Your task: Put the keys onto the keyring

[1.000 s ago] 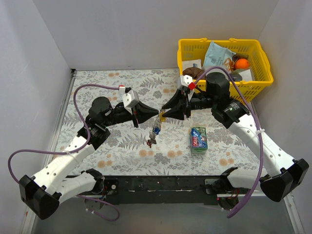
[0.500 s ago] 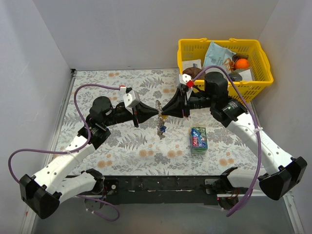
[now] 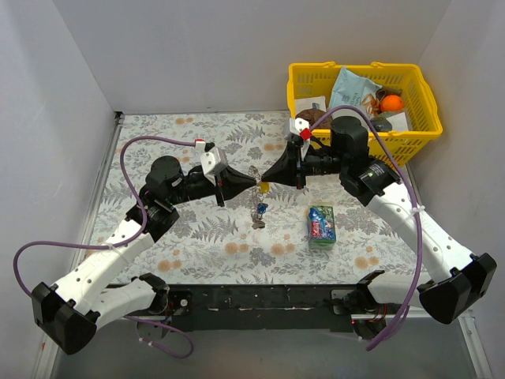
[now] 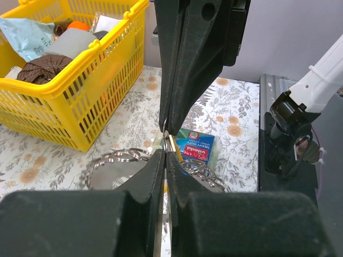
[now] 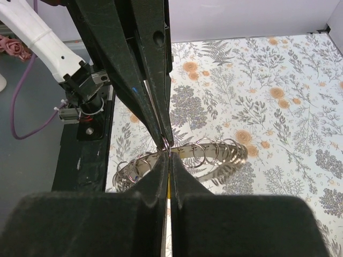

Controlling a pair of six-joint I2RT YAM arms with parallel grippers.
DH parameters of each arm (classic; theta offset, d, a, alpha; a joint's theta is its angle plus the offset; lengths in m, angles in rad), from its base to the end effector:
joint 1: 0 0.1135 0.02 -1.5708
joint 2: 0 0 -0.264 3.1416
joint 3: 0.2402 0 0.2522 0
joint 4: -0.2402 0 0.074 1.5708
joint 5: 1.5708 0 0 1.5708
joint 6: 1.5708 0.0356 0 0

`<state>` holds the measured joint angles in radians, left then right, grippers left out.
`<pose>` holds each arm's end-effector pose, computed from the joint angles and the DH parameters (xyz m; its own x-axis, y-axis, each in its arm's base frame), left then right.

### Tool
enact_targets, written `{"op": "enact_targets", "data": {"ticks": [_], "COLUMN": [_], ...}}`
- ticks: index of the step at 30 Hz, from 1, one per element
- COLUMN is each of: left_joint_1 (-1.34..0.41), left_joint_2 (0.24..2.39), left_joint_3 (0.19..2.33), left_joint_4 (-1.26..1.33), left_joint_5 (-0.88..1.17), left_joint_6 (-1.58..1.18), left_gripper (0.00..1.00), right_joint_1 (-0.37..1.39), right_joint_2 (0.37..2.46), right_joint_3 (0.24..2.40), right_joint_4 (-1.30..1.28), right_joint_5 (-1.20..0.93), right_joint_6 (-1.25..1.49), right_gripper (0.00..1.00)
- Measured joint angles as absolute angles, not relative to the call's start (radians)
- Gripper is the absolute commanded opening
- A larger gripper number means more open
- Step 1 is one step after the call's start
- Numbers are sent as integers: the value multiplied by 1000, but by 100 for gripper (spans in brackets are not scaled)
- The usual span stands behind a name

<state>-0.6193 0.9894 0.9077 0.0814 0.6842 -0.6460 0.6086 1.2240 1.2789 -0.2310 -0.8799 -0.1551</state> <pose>0.1707 -0.1493 0.3739 -0.5808 -0.1589 -0.7984 0.7700 0.2110 -0.6021 0.2032 0.1750 0.4182 0.0104 -0.1127 -0.9936 -0.9972 0.0725 -0.0187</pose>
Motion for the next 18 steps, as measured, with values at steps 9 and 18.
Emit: {"op": "enact_targets", "data": {"ticks": [9, 18], "left_joint_1": [-619, -619], "left_joint_2": [989, 978], "left_joint_3": [908, 908], "left_joint_4": [84, 91], "left_joint_5": [677, 662], "left_joint_6": [-643, -632], "left_gripper": [0, 0], "right_joint_1": [609, 604], "right_joint_2": [1224, 1243], "right_joint_3": [1278, 1278], "right_joint_4": [-230, -236], "right_joint_5": [-873, -888], "right_joint_6": [-163, -191], "right_gripper": [1, 1]}}
